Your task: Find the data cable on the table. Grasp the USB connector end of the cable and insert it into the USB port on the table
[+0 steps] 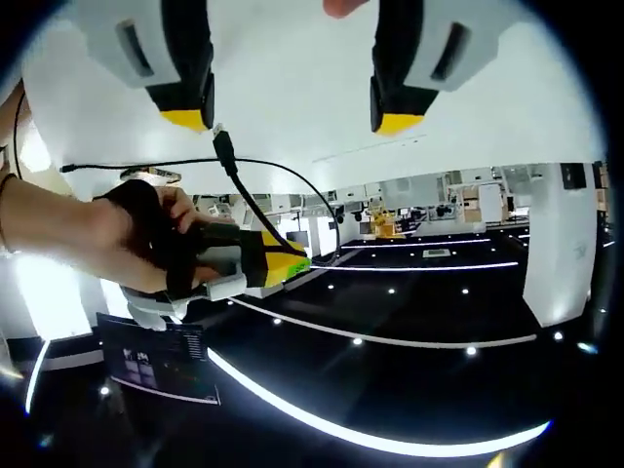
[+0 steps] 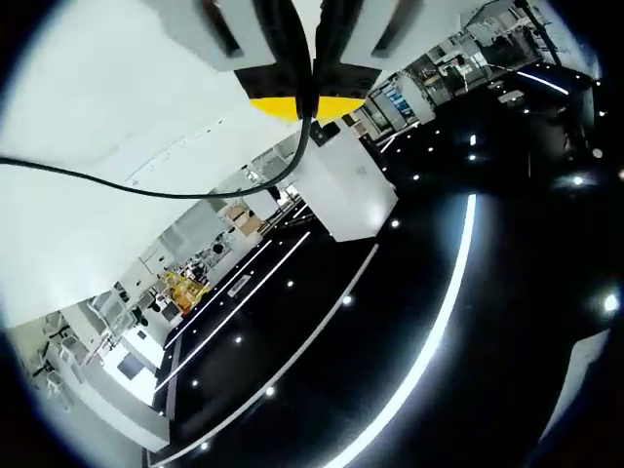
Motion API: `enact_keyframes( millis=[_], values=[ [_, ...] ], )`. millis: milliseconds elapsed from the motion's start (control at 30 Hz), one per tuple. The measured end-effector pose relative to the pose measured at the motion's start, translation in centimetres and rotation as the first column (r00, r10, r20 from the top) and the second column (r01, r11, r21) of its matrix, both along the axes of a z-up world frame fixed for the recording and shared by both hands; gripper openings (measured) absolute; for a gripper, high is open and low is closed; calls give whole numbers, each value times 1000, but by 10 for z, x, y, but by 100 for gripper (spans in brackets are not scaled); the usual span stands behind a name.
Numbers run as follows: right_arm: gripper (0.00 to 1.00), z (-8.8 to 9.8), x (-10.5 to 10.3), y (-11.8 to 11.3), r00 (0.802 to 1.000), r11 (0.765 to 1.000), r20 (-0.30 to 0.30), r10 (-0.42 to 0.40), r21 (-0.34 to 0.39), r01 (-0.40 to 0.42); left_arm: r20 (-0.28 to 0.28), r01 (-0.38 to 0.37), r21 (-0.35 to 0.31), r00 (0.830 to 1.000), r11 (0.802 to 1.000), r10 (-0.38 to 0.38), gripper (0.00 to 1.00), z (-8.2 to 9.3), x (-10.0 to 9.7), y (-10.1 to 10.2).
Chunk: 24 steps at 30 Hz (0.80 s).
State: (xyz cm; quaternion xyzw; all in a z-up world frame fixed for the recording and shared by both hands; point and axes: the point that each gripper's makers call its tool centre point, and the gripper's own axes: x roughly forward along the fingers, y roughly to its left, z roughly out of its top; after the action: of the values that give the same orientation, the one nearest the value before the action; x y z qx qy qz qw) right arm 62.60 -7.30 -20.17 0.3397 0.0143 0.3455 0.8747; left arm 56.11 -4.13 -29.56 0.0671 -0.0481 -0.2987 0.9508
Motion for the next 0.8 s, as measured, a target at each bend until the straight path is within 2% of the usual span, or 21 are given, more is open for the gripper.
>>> enact_keyframes(
  millis=[233,367,600,733,800],
  values=[
    [4,14,-12,6,1000,994,13,6,107,-7,56,45,42,997,998,-47,54,4,-7,-21],
    [4,20,-17,7,1000,990,24,-13,144,9,88,39,91,995,995,-47,51,4,-9,-29],
    [4,26,-25,11,999,972,21,-45,233,38,180,-54,179,983,982,21,44,11,-10,-33],
    [4,27,-31,13,998,956,9,-64,286,58,254,-165,273,963,948,95,36,13,-10,-27],
    [4,28,-33,12,997,945,-4,-76,318,73,282,-209,288,951,935,125,34,14,-11,-23]
  ],
)
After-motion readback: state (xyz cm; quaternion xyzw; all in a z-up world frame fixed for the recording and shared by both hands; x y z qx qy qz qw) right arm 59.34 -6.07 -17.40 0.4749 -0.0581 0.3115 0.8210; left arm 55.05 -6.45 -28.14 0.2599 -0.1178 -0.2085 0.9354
